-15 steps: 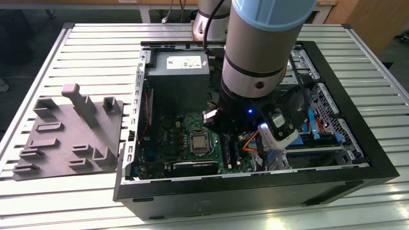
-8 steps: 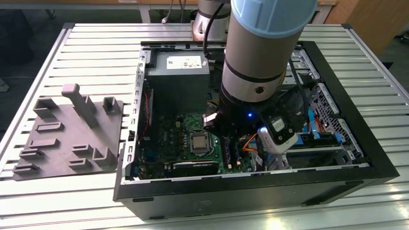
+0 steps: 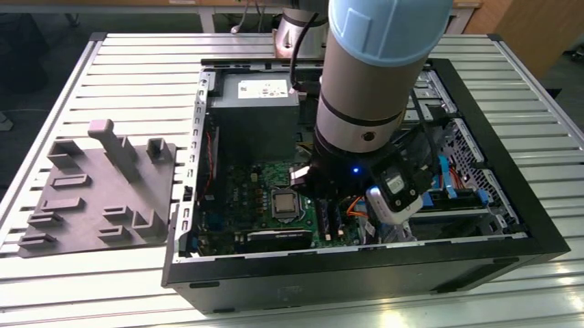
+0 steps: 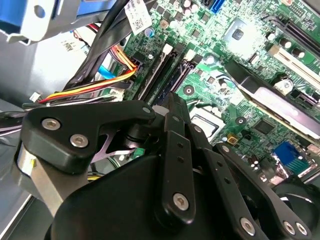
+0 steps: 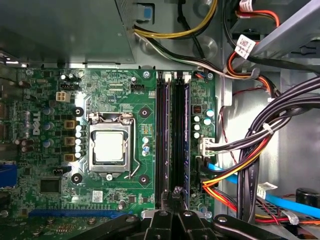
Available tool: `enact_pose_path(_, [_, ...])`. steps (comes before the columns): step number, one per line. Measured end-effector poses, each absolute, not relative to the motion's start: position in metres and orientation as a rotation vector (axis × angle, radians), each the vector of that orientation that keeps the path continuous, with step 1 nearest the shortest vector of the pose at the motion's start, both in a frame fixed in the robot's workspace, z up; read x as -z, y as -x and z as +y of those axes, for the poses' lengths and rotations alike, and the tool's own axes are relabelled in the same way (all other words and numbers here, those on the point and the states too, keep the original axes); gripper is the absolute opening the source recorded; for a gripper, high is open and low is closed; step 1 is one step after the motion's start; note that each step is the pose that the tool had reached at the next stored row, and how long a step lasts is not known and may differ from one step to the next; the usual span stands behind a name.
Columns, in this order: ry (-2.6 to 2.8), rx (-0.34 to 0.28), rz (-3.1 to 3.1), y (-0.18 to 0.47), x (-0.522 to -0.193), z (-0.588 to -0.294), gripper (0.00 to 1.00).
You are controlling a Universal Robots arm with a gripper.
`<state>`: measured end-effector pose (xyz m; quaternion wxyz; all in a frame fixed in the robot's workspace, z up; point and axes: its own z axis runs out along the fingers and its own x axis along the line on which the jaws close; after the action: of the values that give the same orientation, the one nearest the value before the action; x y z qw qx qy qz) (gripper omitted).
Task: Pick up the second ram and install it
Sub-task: 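Press down the second ram until it locks into place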
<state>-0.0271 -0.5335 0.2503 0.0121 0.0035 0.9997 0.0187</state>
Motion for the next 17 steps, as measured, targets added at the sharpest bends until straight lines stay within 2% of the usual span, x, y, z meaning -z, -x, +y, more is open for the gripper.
enact_pose_path(17, [-0.011, -0.058, 3.117, 0.0270, -0.2423, -0.5354, 0.11])
